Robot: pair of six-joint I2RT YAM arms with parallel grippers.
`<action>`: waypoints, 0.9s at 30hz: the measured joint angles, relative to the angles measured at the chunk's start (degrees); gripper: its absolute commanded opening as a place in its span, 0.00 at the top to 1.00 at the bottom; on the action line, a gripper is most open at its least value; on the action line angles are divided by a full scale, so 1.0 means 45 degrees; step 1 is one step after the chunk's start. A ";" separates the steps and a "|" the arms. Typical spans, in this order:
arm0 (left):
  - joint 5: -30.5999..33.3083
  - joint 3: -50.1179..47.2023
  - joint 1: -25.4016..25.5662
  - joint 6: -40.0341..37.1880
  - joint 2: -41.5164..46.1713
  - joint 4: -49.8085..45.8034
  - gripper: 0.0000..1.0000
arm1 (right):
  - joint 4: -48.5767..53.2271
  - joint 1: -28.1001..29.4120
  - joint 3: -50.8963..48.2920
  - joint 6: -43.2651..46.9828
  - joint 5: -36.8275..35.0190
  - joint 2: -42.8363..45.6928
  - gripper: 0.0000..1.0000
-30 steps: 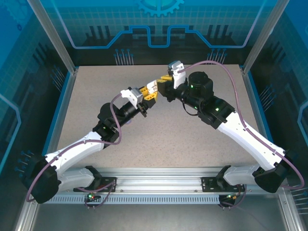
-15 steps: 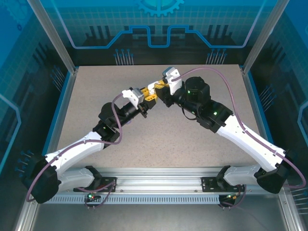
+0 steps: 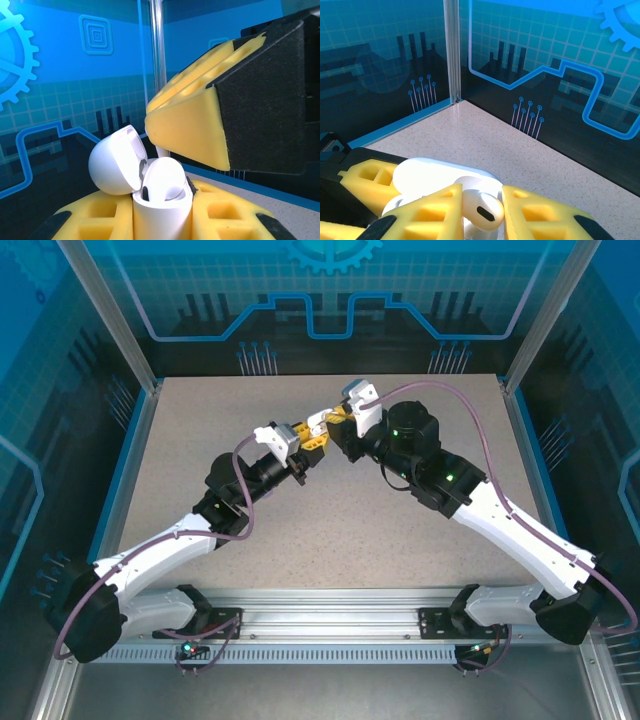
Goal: Insert the wireless bluetooth earbuds into the charging case
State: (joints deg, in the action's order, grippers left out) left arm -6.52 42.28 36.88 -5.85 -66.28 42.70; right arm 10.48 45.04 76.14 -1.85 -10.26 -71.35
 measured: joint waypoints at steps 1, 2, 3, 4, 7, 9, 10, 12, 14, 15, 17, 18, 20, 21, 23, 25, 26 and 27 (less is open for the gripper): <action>0.0000 0.0000 0.0010 0.0000 0.0005 0.0005 1.00 | 0.0000 -0.0019 0.0019 0.0000 -0.0005 -0.0019 0.78; 0.0000 0.0000 0.0010 0.0000 0.0005 0.0005 1.00 | 0.0015 -0.0019 0.0019 0.0010 0.0000 -0.0034 0.78; 0.0000 0.0000 0.0010 0.0000 0.0005 -0.0005 1.00 | 0.0019 -0.0019 0.0019 0.0049 0.0000 -0.0053 0.78; 0.0000 0.0000 0.0010 0.0000 0.0005 -0.0015 1.00 | 0.0024 -0.0019 0.0019 0.0092 0.0005 -0.0063 0.78; 0.0000 0.0000 0.0010 0.0000 0.0005 -0.0015 1.00 | 0.0034 -0.0019 0.0019 0.0223 0.0049 -0.0063 0.78; 0.0000 0.0000 0.0010 0.0000 0.0005 -0.0019 1.00 | 0.0044 -0.0019 0.0019 0.0355 0.0102 -0.0063 0.78; 0.0000 0.0000 0.0010 -0.0005 0.0005 -0.0019 1.00 | 0.0044 -0.0019 0.0019 0.0437 0.0155 -0.0063 0.78; 0.0000 0.0000 0.0010 -0.0005 0.0005 -0.0019 1.00 | 0.0049 -0.0019 0.0010 0.0597 0.0316 -0.0063 0.79; 0.0000 0.0000 0.0010 -0.0005 0.0005 -0.0019 1.00 | 0.0053 -0.0019 -0.0019 0.0763 0.0423 -0.0058 0.79; 0.0000 0.0000 0.0010 -0.0005 0.0005 -0.0044 1.00 | 0.0063 -0.0019 -0.0034 0.0826 0.0447 -0.0049 0.79; -0.0005 0.0000 0.0010 -0.0005 0.0005 -0.0097 1.00 | 0.0068 -0.0019 -0.0092 0.0971 0.0505 -0.0010 0.79; -0.0005 0.0000 0.0010 -0.0005 0.0005 -0.0107 1.00 | 0.0087 -0.0019 -0.0117 0.1044 0.0529 0.0015 0.79; -0.0005 0.0000 0.0010 -0.0005 0.0005 -0.0102 1.00 | 0.0087 -0.0019 -0.0165 0.1161 0.0544 0.0083 0.79; -0.0005 0.0000 0.0010 -0.0005 0.0005 -0.0102 1.00 | 0.0107 -0.0019 -0.0185 0.1248 0.0578 0.0126 0.79; -0.0010 0.0000 0.0010 -0.0005 0.0005 -0.0097 1.00 | 0.0136 -0.0019 -0.0199 0.1394 0.0627 0.0180 0.80; -0.0010 0.0000 0.0010 -0.0005 0.0005 -0.0097 1.00 | 0.0180 -0.0019 -0.0214 0.1559 0.0636 0.0214 0.80; -0.0010 0.0000 0.0010 -0.0005 0.0005 -0.0102 1.00 | 0.0204 -0.0015 -0.0219 0.1637 0.0641 0.0223 0.80; -0.0010 0.0000 0.0010 -0.0005 0.0005 -0.0107 1.00 | 0.0228 -0.0015 -0.0233 0.1729 0.0670 0.0238 0.80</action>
State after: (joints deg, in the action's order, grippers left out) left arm -6.57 42.28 36.93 -5.87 -66.26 42.22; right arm 11.51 44.97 75.09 5.93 -7.25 -70.28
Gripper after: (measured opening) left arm 0.233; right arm 0.203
